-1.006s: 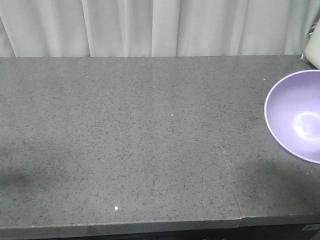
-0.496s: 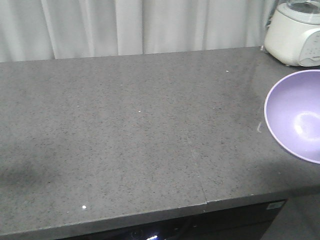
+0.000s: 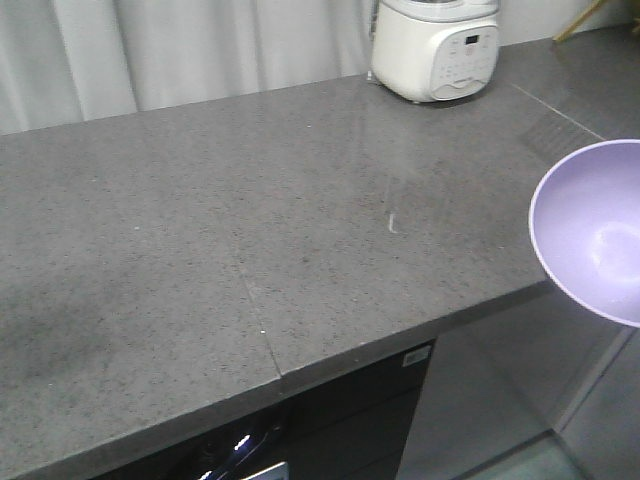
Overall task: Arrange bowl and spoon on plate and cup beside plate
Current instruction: 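Drive the base to the counter with the blue plate and cup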
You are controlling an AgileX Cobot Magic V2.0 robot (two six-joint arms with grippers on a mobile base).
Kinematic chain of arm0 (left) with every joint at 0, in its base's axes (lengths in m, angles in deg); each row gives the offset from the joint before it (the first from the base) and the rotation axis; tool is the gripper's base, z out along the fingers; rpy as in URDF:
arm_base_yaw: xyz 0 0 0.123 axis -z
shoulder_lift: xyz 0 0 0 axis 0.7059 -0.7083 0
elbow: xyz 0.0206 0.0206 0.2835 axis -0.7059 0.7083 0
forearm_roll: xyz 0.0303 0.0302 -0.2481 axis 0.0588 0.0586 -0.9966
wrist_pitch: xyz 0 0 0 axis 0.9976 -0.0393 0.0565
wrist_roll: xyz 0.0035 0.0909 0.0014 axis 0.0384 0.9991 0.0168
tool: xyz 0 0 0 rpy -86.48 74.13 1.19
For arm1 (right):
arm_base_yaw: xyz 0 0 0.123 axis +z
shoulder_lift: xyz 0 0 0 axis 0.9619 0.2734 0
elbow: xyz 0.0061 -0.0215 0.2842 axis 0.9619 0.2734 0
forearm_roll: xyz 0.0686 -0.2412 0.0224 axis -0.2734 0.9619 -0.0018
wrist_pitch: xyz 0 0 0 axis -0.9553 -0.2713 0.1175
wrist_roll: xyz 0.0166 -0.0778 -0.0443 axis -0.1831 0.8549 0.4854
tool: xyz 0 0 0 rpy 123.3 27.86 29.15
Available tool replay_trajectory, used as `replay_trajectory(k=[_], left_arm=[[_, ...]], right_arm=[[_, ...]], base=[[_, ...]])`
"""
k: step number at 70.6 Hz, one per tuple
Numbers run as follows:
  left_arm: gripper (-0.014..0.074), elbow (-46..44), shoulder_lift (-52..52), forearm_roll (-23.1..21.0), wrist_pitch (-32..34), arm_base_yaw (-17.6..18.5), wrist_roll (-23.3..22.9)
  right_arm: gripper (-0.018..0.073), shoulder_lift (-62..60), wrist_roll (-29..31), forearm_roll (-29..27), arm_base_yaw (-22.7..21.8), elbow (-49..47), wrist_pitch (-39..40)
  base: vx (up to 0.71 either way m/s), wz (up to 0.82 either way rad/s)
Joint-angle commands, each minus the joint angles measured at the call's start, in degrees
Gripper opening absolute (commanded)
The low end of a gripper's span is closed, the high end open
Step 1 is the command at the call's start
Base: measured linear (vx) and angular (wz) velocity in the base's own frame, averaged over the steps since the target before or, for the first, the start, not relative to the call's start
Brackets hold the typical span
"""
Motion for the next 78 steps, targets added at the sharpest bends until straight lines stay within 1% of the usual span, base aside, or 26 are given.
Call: replay_trajectory(k=[1,42,78], left_arm=[[-0.0006,-1.2,1.2,-0.5,2.7,0.4,0.0],[-0.0006,-1.2,1.2,-0.5,2.7,0.4,0.0],[-0.0006,-1.2,1.2,-0.5,2.7,0.4,0.0]], right_arm=[[-0.0006,-0.5,-0.1,0.6,-0.2,-1.8,3.4],[-0.0006,-0.5,-0.1,0.6,-0.2,-1.8,3.4],[-0.0006,-0.5,-0.1,0.6,-0.2,-1.8,3.4]], base=[[-0.06,-0.54],[-0.04,-0.48],[0.02,-0.49]])
